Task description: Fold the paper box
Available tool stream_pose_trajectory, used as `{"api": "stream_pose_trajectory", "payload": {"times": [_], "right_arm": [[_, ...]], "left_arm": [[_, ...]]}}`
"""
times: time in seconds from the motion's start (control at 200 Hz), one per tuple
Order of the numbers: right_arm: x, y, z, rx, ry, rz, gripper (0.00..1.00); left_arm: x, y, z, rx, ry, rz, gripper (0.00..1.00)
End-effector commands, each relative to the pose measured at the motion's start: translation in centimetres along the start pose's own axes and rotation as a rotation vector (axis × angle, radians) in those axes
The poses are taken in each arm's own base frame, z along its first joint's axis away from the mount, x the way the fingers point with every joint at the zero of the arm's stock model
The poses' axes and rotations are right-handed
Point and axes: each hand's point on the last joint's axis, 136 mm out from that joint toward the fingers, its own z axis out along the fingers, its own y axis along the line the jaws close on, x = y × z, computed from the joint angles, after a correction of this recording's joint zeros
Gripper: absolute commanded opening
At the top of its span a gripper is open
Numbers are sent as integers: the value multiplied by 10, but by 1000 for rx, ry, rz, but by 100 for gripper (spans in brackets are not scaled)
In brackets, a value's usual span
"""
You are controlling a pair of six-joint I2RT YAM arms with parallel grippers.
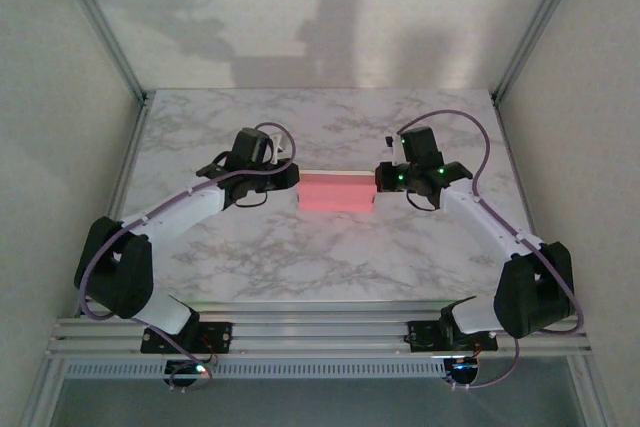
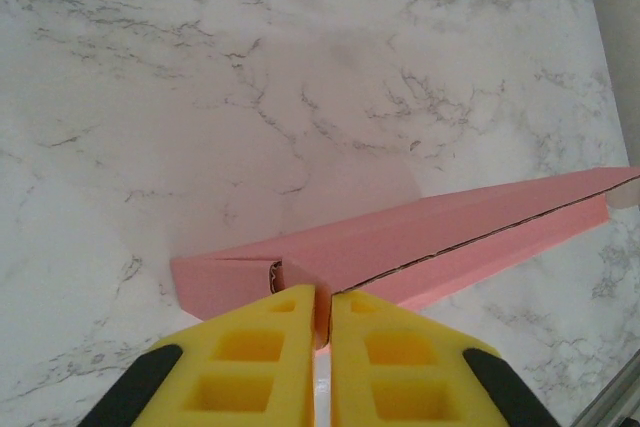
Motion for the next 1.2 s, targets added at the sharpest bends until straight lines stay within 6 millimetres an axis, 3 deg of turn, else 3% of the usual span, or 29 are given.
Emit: {"api": "stream_pose_trajectory", "payload": {"times": [0.0,0.611,0.911,1.196], "right_arm": [[22,-6,5,30,53,38,0],[32,-7,11,50,65,102,0],[45,-13,13,127,86,-28,0],[40,-22,2,184,54,-103,0]], "left_arm": [[17,10,1,-44,39,-23,12],[20,9,3,-46,48,-21,11],[22,12,4,-57,53,-18,11],[22,13,4,-64,55,-13,11]]}}
